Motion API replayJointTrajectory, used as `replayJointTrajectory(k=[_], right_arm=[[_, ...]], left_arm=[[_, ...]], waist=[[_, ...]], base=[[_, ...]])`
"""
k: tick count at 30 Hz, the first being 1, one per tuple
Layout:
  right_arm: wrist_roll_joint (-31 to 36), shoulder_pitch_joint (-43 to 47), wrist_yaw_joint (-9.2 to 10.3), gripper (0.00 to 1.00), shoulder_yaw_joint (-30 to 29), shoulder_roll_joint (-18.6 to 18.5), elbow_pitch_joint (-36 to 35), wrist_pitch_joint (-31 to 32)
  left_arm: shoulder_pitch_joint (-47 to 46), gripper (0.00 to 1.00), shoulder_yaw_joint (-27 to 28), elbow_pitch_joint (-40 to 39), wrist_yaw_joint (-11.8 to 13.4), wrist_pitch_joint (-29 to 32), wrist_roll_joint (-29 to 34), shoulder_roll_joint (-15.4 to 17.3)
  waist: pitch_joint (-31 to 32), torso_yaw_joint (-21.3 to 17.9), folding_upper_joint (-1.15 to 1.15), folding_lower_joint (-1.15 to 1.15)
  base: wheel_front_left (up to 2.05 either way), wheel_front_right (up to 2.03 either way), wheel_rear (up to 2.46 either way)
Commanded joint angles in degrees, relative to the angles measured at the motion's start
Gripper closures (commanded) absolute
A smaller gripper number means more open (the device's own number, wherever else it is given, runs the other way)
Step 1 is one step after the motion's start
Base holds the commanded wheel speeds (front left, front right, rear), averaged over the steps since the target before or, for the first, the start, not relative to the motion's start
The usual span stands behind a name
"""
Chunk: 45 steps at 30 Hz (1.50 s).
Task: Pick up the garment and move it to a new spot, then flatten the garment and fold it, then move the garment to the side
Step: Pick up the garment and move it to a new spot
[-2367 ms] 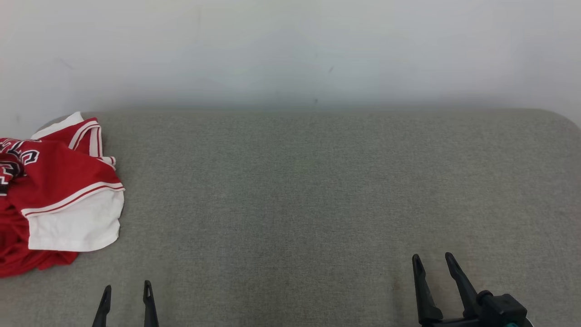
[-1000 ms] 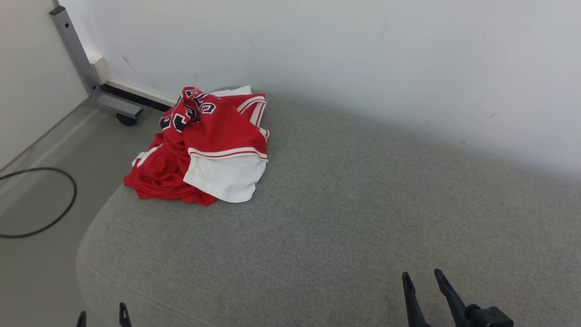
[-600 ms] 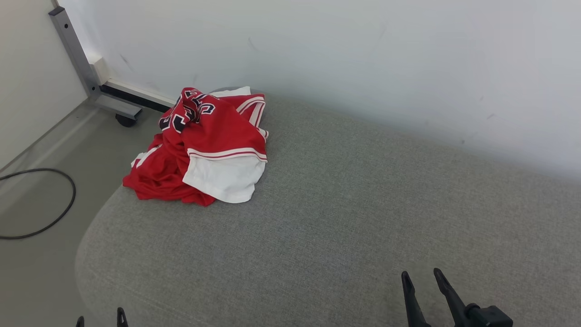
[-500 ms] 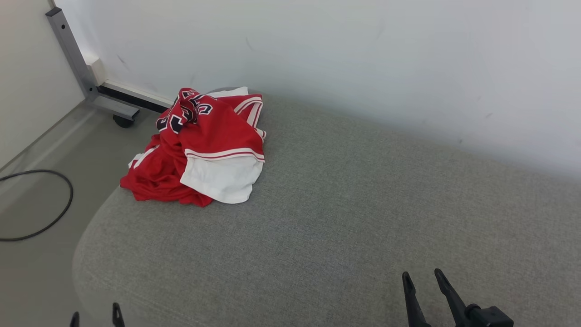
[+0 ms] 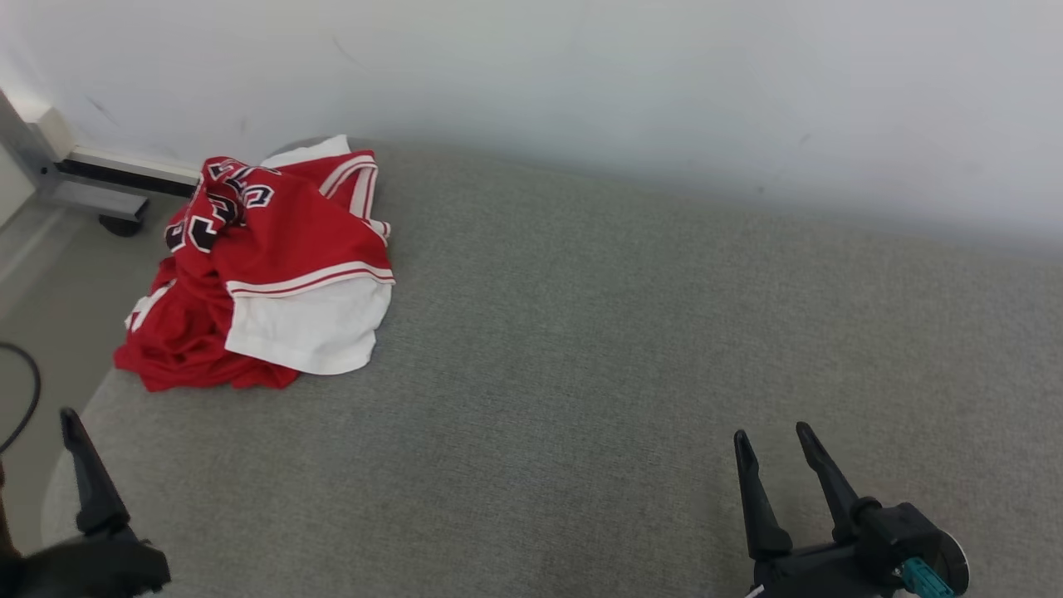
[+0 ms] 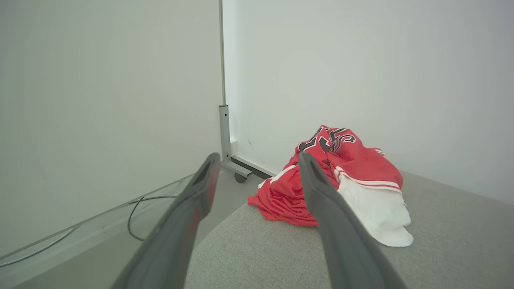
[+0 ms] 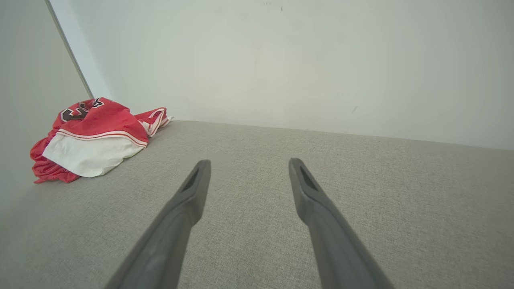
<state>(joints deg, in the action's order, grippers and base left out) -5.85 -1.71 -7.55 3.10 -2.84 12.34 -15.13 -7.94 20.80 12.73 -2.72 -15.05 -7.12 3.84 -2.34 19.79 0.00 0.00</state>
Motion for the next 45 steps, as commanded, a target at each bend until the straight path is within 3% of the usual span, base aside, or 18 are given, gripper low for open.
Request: replayJointTrajectory(k=[1,6,13,19,32,39,45], right_arm=[[0.3,-0.6,0.12,0.00,-0.1,-0.1,0.0,0.0],[1.2,-3.3,0.12,0.00,-0.4,-0.1,-0.9,0.0],[0.7,-6.9,0.12,0.00,0.4,-0.1,-2.0,0.0],[0.9,-8.9,0.12,0.00,-0.9,0.0,-3.3,0.0],[2.7,-10.0,0.12,0.00,-3.0,0.0,-5.6,0.0],[4.2,-10.7,0.12,0.00,-3.3,0.0,-6.5,0.0],[4.9,-10.6,0.12,0.00,-3.5,0.0,-7.0,0.0]], left_arm=[[-0.9,0.00,0.1,0.2,-0.1,-0.2,-0.2,0.3],[-9.0,0.00,3.4,3.5,-1.8,-0.2,-1.6,2.1],[-21.2,0.00,6.2,12.3,-3.8,-0.2,-4.6,8.4],[-29.4,0.00,5.1,22.2,-4.5,0.0,-7.1,14.0],[-40.8,0.00,-3.2,38.6,-4.7,6.2,-10.9,21.1],[-44.5,0.00,-6.2,45.9,-4.7,12.4,-12.0,24.5],[-47.6,0.00,-7.8,50.5,-4.8,18.3,-12.3,25.1]], waist=[[-3.7,-3.7,0.00,0.00],[-7.3,-7.1,0.00,0.00],[-12.2,-13.1,0.00,0.00],[-16.1,-16.3,0.00,0.00],[-20.5,-17.3,0.00,0.00],[-22.0,-17.6,0.00,0.00],[-22.7,-17.8,0.00,0.00]], base=[[0.00,0.00,0.00],[0.00,0.00,0.00],[0.00,0.00,0.00],[0.00,0.00,0.00],[0.00,0.00,0.00],[0.00,0.00,0.00],[0.00,0.00,0.00]])
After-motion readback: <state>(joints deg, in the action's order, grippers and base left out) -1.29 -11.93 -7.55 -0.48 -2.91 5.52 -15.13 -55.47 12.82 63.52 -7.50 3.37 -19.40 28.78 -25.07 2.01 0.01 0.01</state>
